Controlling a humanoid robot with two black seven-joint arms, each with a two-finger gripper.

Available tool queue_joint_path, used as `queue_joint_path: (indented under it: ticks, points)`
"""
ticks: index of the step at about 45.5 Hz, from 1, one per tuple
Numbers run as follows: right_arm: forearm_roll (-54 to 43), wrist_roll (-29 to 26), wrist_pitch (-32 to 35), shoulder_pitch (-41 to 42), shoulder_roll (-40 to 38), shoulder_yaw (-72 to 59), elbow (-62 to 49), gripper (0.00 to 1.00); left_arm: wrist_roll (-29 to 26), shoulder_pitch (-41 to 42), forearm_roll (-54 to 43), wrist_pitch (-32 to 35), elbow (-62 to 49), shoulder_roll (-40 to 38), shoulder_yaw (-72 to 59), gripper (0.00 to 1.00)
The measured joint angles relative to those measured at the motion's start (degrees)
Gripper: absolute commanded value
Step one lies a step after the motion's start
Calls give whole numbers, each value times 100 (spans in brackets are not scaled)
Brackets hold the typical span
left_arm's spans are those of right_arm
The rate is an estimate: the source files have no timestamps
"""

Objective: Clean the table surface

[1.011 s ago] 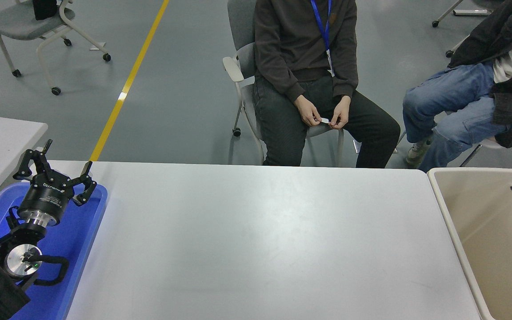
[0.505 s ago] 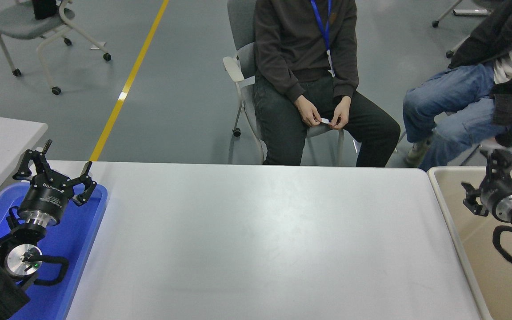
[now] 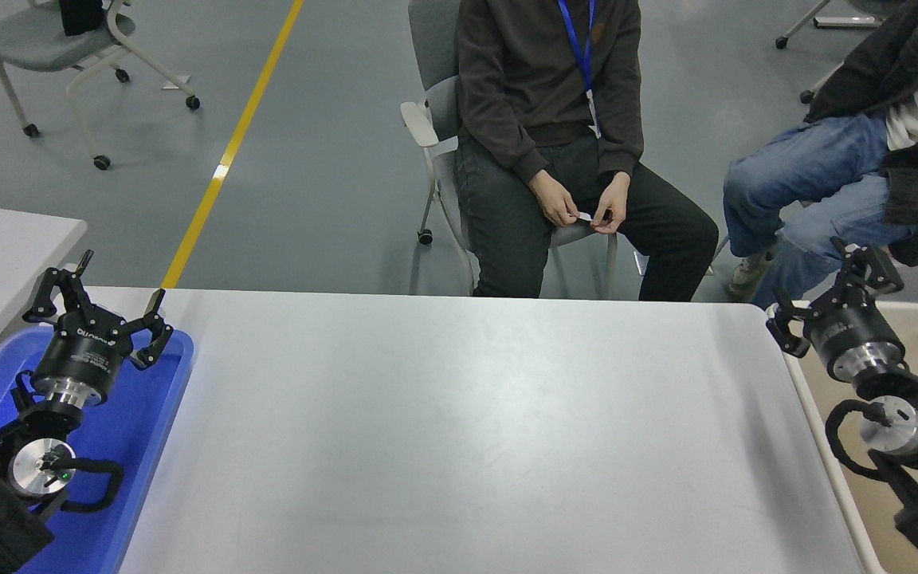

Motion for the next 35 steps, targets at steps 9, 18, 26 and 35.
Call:
queue_joint_path:
  ticks: [9, 18, 26, 35]
  points:
    - [-453, 231, -45, -136, 508, 344, -10, 99, 0, 0, 1, 0, 0, 0, 0, 100]
    - [-629, 518, -62, -188, 759, 410, -94, 99, 0, 0, 1, 0, 0, 0, 0, 100]
    - [-680, 630, -66, -200, 848, 228, -131, 99, 0, 0, 1, 0, 0, 0, 0, 100]
    - [-661, 702, -66, -175, 903, 20, -153, 99, 0, 1, 1, 0, 0, 0, 0, 100]
